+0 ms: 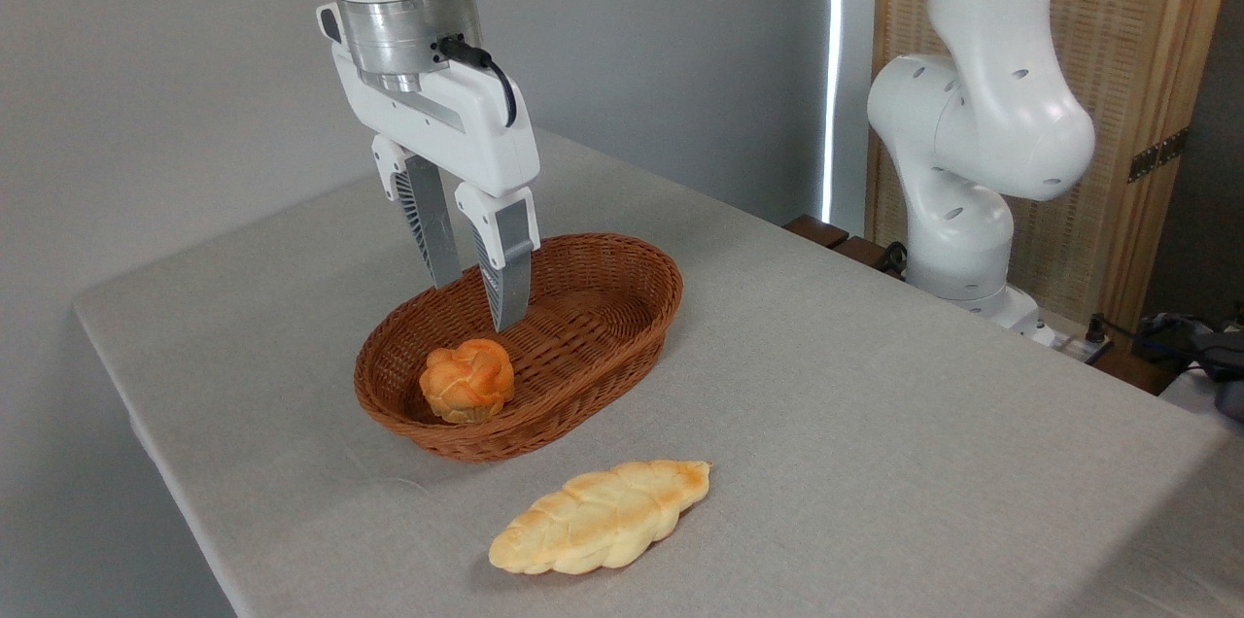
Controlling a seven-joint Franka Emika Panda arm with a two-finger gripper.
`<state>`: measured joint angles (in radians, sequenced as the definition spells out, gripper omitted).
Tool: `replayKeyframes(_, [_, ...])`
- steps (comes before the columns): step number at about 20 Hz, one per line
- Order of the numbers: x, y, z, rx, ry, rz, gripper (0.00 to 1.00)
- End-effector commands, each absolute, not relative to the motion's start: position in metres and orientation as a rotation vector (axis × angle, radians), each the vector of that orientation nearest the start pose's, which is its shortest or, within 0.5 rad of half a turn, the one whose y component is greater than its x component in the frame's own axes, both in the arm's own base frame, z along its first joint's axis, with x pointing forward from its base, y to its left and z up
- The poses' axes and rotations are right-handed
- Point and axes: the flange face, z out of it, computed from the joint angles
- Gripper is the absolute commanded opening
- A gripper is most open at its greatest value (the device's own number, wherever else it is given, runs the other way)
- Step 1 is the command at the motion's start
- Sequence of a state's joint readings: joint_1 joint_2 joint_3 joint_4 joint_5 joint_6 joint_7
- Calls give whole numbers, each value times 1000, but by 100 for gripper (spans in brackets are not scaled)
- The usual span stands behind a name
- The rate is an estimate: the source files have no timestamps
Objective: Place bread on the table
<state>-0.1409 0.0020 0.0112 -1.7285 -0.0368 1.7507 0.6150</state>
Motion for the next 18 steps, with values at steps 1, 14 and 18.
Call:
replayKeyframes(1, [557,-72,573,-2946,1143,-40,100])
replayKeyframes(14, [557,-74,572,-2965,1131,-53,100])
replayKeyframes(18, [556,-81,566,-3033,1041,-146,100])
